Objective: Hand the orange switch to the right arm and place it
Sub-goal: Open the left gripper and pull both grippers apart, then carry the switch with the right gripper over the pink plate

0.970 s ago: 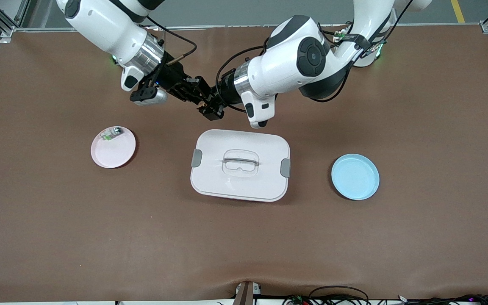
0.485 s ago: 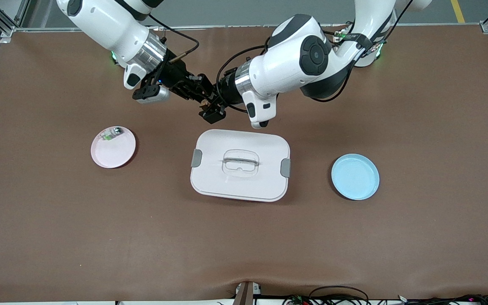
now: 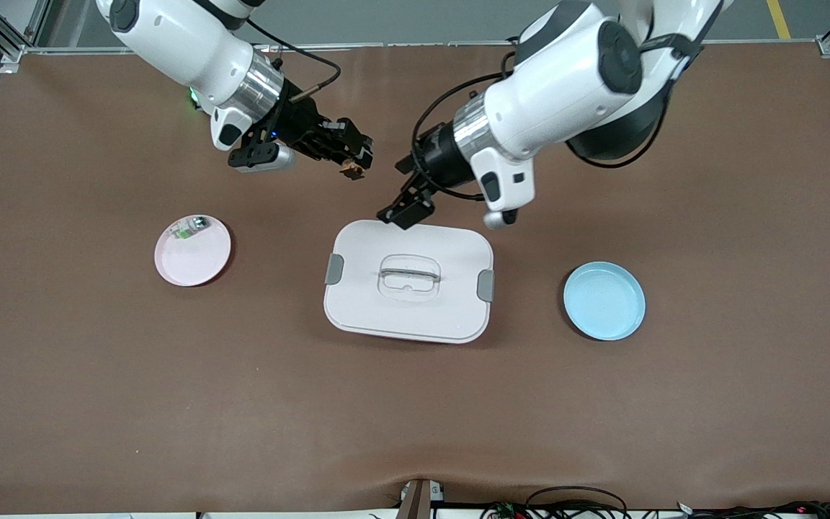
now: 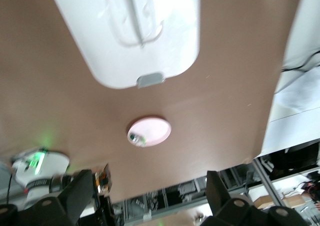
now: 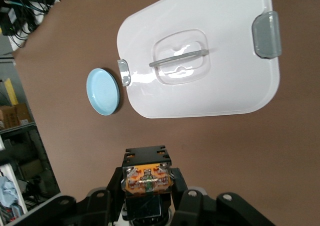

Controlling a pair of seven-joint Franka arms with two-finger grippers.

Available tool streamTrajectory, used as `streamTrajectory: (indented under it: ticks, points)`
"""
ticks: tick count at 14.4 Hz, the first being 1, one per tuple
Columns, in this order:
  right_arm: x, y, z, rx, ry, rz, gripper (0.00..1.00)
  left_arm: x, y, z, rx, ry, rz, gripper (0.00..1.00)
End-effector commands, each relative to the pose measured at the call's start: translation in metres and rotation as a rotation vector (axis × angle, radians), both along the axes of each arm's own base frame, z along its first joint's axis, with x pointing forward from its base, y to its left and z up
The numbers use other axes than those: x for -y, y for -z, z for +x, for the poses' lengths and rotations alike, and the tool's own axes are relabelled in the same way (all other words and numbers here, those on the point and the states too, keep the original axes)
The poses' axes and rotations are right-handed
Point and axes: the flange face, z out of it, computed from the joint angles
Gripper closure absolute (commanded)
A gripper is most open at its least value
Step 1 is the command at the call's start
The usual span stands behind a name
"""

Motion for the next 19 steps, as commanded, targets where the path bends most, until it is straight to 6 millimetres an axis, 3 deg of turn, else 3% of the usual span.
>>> streamTrajectory:
  ticks: [1, 3, 7, 11, 14, 17, 19]
  points:
    - [0.018, -0.008, 0.002, 0.011, -0.085, -0.065, 1.00, -0.015, -0.028, -0.009, 0.137, 0.009, 0.094, 0.00]
    - [0.032, -0.006, 0.003, 0.054, -0.193, -0.136, 1.00, -0.023, -0.033, -0.011, 0.241, 0.102, 0.188, 0.00]
    - [0.077, -0.003, 0.011, 0.114, -0.491, -0.324, 1.00, -0.068, -0.018, 0.009, 0.303, 0.259, 0.396, 0.00]
    - [0.136, -0.003, 0.025, 0.194, -0.766, -0.419, 1.00, -0.122, -0.007, 0.024, 0.286, 0.477, 0.525, 0.00]
    - [0.178, -0.003, 0.034, 0.261, -0.977, -0.498, 1.00, -0.145, 0.002, 0.030, 0.262, 0.527, 0.651, 0.00]
    - [0.233, 0.004, 0.048, 0.322, -1.182, -0.496, 1.00, -0.176, 0.010, 0.043, 0.248, 0.603, 0.706, 0.00]
    - [0.258, 0.014, 0.051, 0.329, -1.271, -0.519, 1.00, -0.203, 0.012, 0.054, 0.260, 0.685, 0.706, 0.00]
